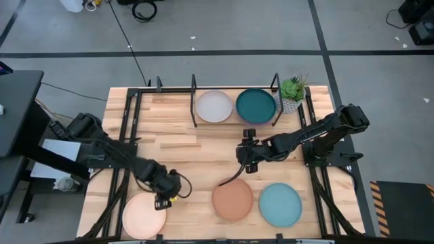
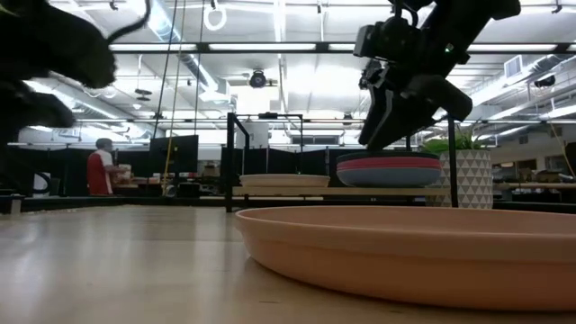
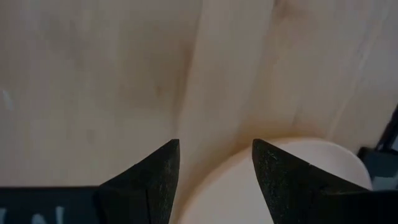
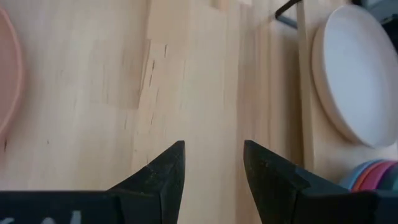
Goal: Place and stack plates onto a shelf
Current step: Stack the light orange plate on top of the gray plate on the shelf
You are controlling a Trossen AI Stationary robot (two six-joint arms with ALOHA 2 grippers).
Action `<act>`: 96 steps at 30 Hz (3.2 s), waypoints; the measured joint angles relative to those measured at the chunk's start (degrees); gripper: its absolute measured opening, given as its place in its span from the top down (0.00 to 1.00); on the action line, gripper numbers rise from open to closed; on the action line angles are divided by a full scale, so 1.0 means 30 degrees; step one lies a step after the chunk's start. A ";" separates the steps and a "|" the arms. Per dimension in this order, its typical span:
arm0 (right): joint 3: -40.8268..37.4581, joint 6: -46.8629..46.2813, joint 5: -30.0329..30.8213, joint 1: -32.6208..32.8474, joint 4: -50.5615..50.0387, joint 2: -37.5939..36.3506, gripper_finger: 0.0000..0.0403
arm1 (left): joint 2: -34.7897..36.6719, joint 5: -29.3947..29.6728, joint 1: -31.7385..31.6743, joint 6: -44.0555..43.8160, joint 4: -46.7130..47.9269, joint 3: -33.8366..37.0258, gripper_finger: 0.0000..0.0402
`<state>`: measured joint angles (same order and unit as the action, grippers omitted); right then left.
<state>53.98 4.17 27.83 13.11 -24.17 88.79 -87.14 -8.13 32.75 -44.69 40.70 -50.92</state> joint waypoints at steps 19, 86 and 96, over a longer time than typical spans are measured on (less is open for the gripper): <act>-0.0007 0.5010 -0.0929 -0.1507 0.4752 0.0000 0.58 | -0.0991 0.3646 0.5460 -0.2030 0.0711 -0.0015 0.48; -0.0015 1.4671 -0.1871 0.2264 0.9093 0.0036 0.59 | 0.1922 -0.2788 -1.4272 0.8646 -0.2811 -0.0525 0.95; -0.0015 1.6121 -0.2785 0.2257 0.9609 0.0044 0.59 | 0.1767 -0.2858 -1.4528 0.7820 -0.4435 -0.0532 0.95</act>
<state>53.93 52.53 19.48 19.88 4.65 88.92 -81.84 -16.70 -10.83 -21.23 27.39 -52.51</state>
